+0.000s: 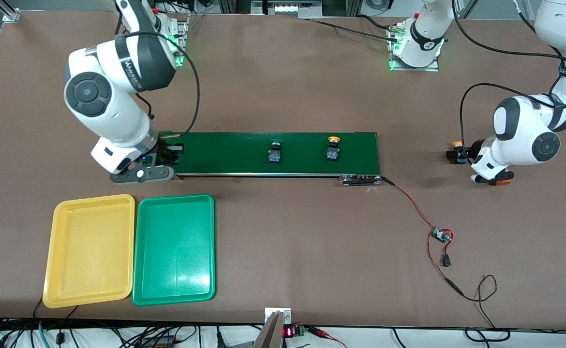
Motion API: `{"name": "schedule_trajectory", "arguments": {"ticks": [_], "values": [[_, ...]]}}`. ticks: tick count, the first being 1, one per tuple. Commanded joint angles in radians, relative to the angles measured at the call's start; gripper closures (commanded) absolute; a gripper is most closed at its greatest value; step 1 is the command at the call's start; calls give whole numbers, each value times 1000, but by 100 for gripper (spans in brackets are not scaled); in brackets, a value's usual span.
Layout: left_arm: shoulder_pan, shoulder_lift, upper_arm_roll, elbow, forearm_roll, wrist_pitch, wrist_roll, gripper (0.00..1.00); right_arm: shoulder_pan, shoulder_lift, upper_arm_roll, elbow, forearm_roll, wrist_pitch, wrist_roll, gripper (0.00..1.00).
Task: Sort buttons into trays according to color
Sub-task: 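Carry the green button with the right gripper toward the green tray, then lower the green button into the green tray and open the right gripper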
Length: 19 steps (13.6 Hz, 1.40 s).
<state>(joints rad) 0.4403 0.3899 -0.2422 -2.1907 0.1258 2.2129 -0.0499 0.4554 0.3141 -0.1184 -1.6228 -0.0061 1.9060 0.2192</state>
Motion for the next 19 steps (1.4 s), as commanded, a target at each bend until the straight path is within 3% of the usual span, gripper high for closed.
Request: {"name": "schedule_trajectory", "arguments": {"ticks": [1,4,7,8,9,11,12,13,14,16,17,19], "values": [[0,7,3,2,84,5,28,0,-52,155,8,147,-20,56,-59,100],[2,36,14,5,132,43,27,0,-116,325,9,236,-8,226,-110,100],[2,50,17,2,132,56,28,0,-139,472,9,251,-8,419,-112,100],[2,50,17,2,133,56,30,10,-145,497,9,251,-9,454,-113,100],[2,49,15,2,133,50,28,29,-147,517,9,251,-11,467,-115,100],[0,38,15,8,130,41,16,78,-149,540,9,251,-12,473,-113,100],[-5,35,15,15,130,30,16,90,-150,553,9,251,-12,484,-113,99],[-8,30,14,20,130,28,18,97,-153,559,9,251,-11,505,-112,86],[-14,26,14,23,129,30,16,100,-156,560,9,251,-9,510,-113,56],[-46,-3,14,44,127,30,15,100,-170,553,9,250,-5,512,-113,11],[-78,-29,8,49,120,19,12,100,-173,551,12,245,-6,508,-113,0],[-170,-80,-12,49,118,-24,-25,100,-167,505,16,213,-5,472,-113,0]]}}
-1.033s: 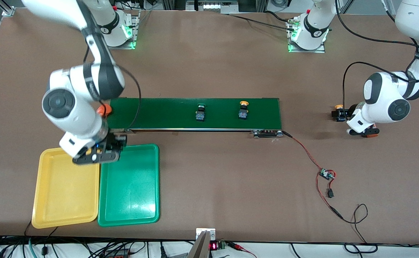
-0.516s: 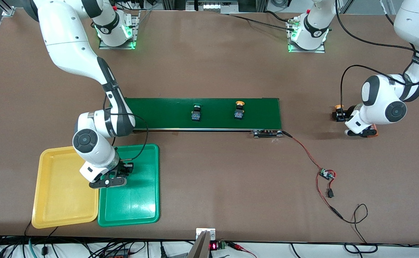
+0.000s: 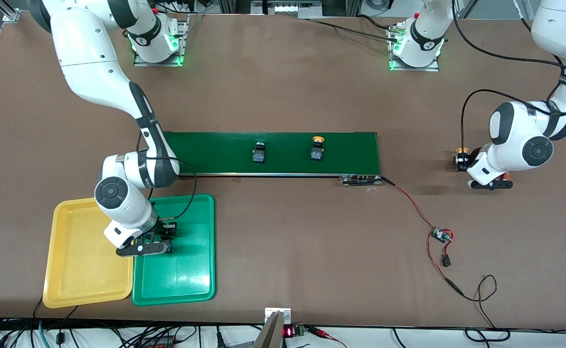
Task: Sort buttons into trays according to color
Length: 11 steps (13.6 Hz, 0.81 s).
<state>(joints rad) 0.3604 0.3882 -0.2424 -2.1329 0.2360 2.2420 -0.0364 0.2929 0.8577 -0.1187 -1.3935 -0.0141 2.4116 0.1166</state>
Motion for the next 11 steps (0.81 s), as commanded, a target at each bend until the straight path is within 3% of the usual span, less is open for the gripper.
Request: {"name": "schedule_trajectory", "arguments": {"ticks": [1,4,8,11], "values": [[-131,-100,-47,-8,6,-62,-104,100,-1,-64,16,-25,3,-76,-11,0],[-185,-121,-168,16,-70,-67,-337,100,2,-196,21,-92,8,-265,8,0],[-325,-100,-172,90,-277,-74,-441,100,2,-454,34,-385,34,-273,11,0],[-377,-40,-172,117,-328,-62,-439,100,18,-612,50,-543,72,-298,76,0]]}}
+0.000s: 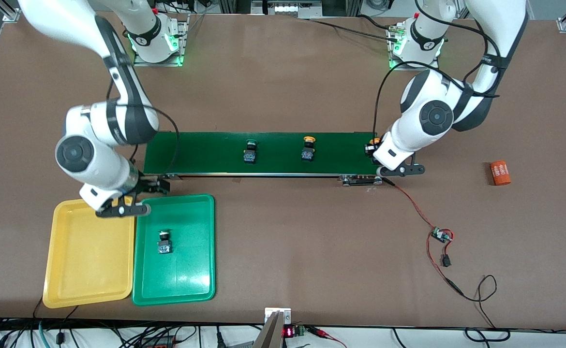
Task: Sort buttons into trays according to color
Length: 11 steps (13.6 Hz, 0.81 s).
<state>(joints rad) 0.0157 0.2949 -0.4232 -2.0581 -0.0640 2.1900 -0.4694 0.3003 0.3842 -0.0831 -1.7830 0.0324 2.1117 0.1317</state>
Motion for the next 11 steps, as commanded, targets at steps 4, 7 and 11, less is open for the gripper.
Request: {"name": "schedule_trajectory", "arguments": {"ticks": [4,7,11], "values": [[-42,116,9,42,-25,60,2,100,49,-226,49,-260,29,10,130,0],[-63,139,9,42,-14,94,2,96,140,-187,51,-256,29,57,251,0],[-57,86,9,44,-22,91,21,0,244,-116,51,-246,30,151,423,0]]}}
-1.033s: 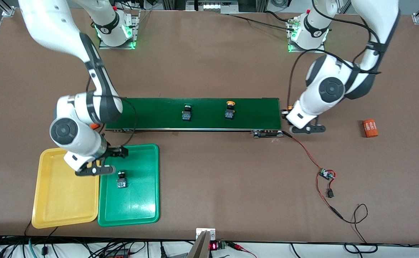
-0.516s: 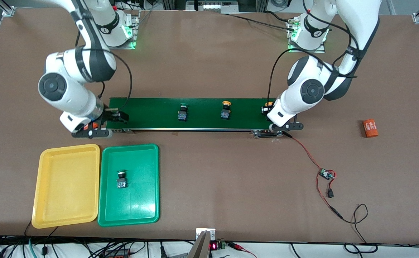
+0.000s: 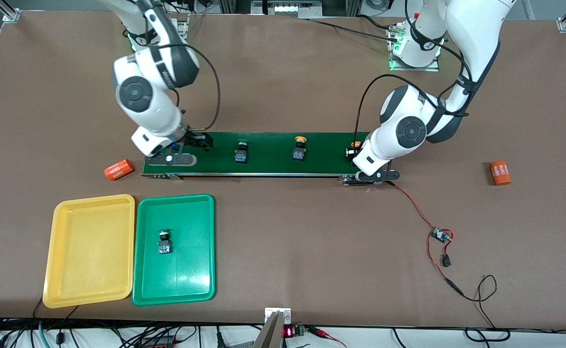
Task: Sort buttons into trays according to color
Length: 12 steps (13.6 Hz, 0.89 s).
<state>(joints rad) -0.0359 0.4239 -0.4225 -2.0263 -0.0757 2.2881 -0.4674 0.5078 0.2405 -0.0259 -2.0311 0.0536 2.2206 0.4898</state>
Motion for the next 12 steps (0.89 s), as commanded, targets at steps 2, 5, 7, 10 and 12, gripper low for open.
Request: {"name": "schedule_trajectory", "arguments": {"ticks": [2,5,7,10,12], "values": [[23,-103,8,38,-19,-19,18,0,57,55,-5,9,12,70,120,0],[149,-119,8,44,-18,-18,20,0,75,77,-5,15,18,88,142,0],[271,-82,8,37,-12,-24,83,0,77,77,-5,15,25,88,141,0],[452,-30,24,31,-3,-47,263,0,80,85,-5,14,25,88,142,0],[542,-30,48,34,17,-119,338,0,80,89,-5,12,26,87,141,0]]}}
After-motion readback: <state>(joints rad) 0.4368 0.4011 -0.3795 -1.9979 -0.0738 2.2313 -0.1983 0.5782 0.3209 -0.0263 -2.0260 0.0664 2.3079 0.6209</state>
